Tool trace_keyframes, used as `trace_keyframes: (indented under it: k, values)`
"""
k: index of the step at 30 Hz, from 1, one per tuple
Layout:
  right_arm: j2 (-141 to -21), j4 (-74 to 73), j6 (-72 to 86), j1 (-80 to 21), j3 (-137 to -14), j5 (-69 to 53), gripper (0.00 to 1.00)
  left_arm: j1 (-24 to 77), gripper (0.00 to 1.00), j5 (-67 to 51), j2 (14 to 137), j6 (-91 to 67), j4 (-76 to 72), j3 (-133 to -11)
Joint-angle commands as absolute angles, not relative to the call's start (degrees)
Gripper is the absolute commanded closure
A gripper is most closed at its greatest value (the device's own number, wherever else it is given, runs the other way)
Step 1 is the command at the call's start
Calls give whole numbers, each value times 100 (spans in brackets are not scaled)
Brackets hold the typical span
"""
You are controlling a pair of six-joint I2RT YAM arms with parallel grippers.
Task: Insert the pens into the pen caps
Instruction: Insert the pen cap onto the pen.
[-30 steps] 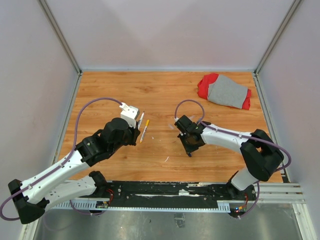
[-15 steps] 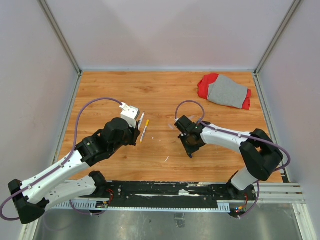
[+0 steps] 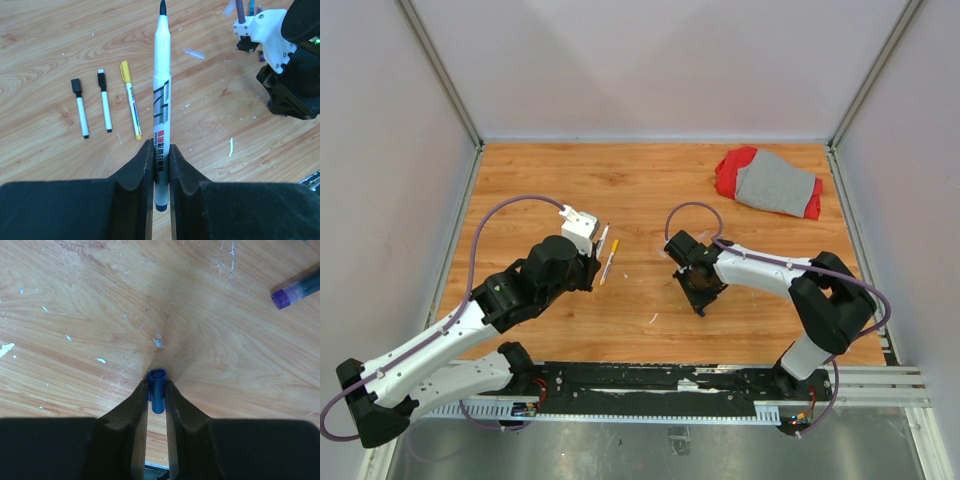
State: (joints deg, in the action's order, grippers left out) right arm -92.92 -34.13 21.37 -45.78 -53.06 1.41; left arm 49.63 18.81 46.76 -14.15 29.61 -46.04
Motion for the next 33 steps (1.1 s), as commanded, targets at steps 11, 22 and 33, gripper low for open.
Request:
trace_keyframes:
  k: [11,22,33]
  values:
    - [-8695,-3605,2220,-4713,-4978,566,99,4948,100,2116,4280,-1456,2590,-4430]
    - [-7122,-2908,1979,-4435,-4507,273,99,4948,99,1800,4237,-1977,1920,-4119]
    - [-5851,-1713,2297,-3688,-3817,-764,99,4952,99,974,4624,-2259,984,-3706]
